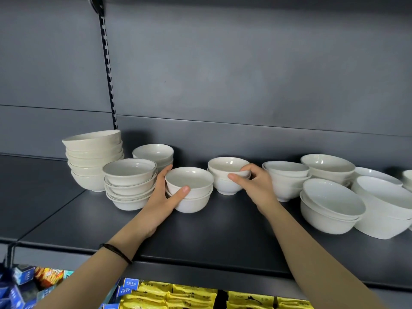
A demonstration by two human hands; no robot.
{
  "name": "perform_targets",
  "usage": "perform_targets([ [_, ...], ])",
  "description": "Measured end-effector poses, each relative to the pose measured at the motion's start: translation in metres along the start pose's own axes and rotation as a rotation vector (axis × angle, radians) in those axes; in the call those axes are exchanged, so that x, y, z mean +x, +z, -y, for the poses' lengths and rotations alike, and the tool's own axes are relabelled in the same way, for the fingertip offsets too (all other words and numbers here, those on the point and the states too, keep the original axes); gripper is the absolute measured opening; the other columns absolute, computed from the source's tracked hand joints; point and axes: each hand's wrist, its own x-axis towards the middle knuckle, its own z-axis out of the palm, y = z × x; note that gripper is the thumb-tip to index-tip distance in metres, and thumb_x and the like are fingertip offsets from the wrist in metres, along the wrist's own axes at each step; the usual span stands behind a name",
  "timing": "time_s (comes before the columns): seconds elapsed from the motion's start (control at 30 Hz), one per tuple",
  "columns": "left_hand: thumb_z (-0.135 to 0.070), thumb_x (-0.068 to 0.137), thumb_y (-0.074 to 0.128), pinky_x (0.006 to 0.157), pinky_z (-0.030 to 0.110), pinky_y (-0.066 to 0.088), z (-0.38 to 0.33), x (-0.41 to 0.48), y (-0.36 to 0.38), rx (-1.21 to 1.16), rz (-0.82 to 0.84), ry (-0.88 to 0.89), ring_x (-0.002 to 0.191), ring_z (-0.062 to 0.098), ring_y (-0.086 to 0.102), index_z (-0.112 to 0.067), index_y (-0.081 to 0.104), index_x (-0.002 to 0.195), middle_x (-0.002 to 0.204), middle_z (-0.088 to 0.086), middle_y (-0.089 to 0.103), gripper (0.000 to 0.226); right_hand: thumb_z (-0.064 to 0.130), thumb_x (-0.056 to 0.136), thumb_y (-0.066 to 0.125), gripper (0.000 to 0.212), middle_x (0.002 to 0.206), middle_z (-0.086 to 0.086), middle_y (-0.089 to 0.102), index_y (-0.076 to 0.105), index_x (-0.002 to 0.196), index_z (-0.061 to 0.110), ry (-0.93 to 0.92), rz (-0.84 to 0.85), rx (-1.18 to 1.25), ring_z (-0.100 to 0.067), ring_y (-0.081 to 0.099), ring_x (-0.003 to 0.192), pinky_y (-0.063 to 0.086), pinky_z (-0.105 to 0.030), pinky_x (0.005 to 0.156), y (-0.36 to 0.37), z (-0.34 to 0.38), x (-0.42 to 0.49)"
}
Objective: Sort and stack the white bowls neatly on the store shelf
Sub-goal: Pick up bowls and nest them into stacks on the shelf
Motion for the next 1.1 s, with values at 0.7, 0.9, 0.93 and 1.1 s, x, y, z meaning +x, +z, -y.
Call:
perform_targets([
  [0.7, -0.037, 0.092, 0.057, 0.107, 0.021, 0.024, 0.005, 0.006, 0.001, 0.016, 0.009, 0.014, 0.135, 0.003, 0.032, -0.028, 0.016, 0.152, 0.15, -0.012, 0.032, 0.073, 0.015, 0.073, 0.082, 0.023, 0.079, 0.003, 0.065, 0.06, 0.07, 0.019, -0.037, -0.075, 0.294, -0.009, 0.061, 0.08, 0.047, -0.024, 0.074, 0.001, 0.033, -0.01],
  [0.9, -0.063, 0.071, 0.059, 0.115, 0.034, 0.029, 0.001, 0.007, 0.002, 0.058, -0.053, 0.046, 0.135, 0.006, 0.039, -0.023, 0.023, 0.151, 0.148, -0.007, 0.042, 0.096, 0.013, 0.074, 0.082, 0.023, 0.078, 0.002, 0.065, 0.059, 0.072, 0.015, -0.044, -0.075, 0.304, -0.007, 0.061, 0.077, 0.047, -0.019, 0.069, -0.003, 0.038, -0.019],
  [0.93, -0.062, 0.073, 0.058, 0.115, 0.035, 0.03, 0.001, 0.006, 0.003, 0.082, -0.072, 0.059, 0.134, 0.007, 0.041, -0.02, 0.026, 0.15, 0.146, -0.006, 0.044, 0.093, 0.013, 0.073, 0.082, 0.023, 0.077, 0.003, 0.065, 0.06, 0.072, 0.015, -0.038, -0.071, 0.297, -0.007, 0.061, 0.077, 0.047, -0.018, 0.069, -0.003, 0.039, -0.022],
  [1.1, -0.04, 0.094, 0.056, 0.111, 0.033, 0.033, 0.0, 0.002, 0.008, 0.221, -0.142, 0.109, 0.129, 0.023, 0.046, -0.015, 0.034, 0.147, 0.138, 0.01, 0.051, 0.063, 0.016, 0.071, 0.085, 0.023, 0.079, 0.004, 0.064, 0.061, 0.071, 0.016, -0.031, -0.116, 0.251, -0.007, 0.06, 0.077, 0.047, -0.021, 0.071, -0.002, 0.035, -0.028],
])
